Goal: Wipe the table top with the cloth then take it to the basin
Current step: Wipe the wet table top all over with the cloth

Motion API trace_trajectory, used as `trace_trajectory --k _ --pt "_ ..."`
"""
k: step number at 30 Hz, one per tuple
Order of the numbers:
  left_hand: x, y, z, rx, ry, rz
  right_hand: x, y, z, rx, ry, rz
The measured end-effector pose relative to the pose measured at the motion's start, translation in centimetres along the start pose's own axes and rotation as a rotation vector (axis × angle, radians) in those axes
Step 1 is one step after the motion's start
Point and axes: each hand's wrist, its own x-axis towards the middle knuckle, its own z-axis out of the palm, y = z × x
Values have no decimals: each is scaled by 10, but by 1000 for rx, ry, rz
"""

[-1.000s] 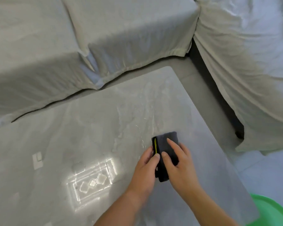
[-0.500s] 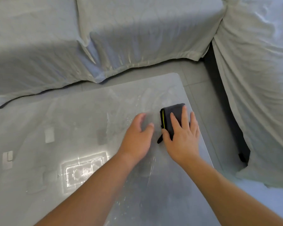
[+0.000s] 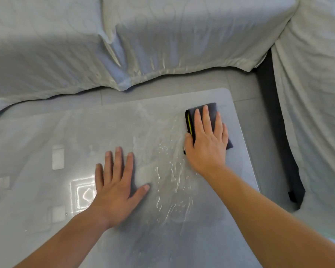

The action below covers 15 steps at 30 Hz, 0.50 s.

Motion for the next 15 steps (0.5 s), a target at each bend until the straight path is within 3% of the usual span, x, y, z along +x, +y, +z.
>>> trace_trajectory --k 4,5,7,9,10,15 --pt "3 -5 1 -23 -13 25 4 30 -6 -127 -98 -302" --pt "2 -6 2 -31 -16 32 17 39 -10 -133 -111 -293" --pt "1 -6 3 -39 -11 30 48 40 -14 -69 -74 -108" --pt "2 -4 4 -52 -10 18 59 11 -8 -5 10 52" --pt "2 -4 3 -58 -11 16 54 -6 -3 -5 41 49" --pt "1 -6 3 -78 -31 25 7 -10 5 -122 -94 -435"
